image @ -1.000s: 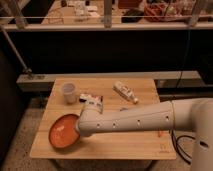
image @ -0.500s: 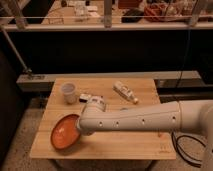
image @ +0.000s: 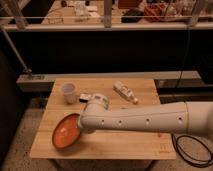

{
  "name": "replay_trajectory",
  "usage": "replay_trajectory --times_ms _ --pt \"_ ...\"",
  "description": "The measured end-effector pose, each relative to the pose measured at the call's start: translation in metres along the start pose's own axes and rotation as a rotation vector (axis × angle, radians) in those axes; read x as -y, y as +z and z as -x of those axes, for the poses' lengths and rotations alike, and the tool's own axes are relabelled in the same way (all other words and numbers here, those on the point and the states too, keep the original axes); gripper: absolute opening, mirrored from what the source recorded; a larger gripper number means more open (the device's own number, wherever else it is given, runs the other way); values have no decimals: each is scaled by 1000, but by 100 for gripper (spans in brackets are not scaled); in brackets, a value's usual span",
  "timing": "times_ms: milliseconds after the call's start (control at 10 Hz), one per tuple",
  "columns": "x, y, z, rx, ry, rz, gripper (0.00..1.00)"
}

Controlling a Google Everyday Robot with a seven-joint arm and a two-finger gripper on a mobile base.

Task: Pick up the ceramic bowl

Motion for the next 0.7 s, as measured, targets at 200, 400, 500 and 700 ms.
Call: replay_trajectory --times_ms 200,400,500,700 --pt "5 -8 -1 1 -9 -6 4" --pt "8 -15 -3 1 -15 -11 4" --pt "9 -17 -3 2 -18 -15 4" --pt "11 -22 -4 2 -24 -19 4"
